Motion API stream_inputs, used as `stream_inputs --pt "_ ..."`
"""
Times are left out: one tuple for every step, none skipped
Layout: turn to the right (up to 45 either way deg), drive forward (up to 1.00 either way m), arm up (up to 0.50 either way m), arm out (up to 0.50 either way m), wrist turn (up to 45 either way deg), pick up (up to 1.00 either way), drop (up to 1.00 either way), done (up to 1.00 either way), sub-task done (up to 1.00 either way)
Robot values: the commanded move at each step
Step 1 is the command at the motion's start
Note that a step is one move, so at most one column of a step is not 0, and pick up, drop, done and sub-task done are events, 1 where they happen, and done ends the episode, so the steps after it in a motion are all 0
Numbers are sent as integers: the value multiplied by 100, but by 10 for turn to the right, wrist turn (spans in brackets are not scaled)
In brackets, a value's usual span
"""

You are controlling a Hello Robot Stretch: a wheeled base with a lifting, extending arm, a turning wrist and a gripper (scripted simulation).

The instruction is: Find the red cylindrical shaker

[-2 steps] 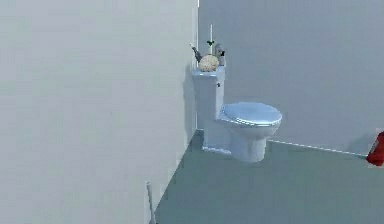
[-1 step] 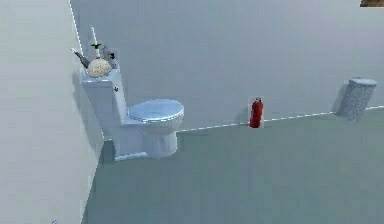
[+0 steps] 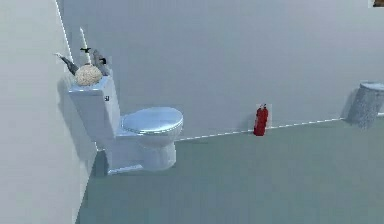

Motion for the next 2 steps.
stream_inputs --pt "120 0 0 0 0 0 0 0 0" --pt "0 10 0 0 0 0 0 0 0"
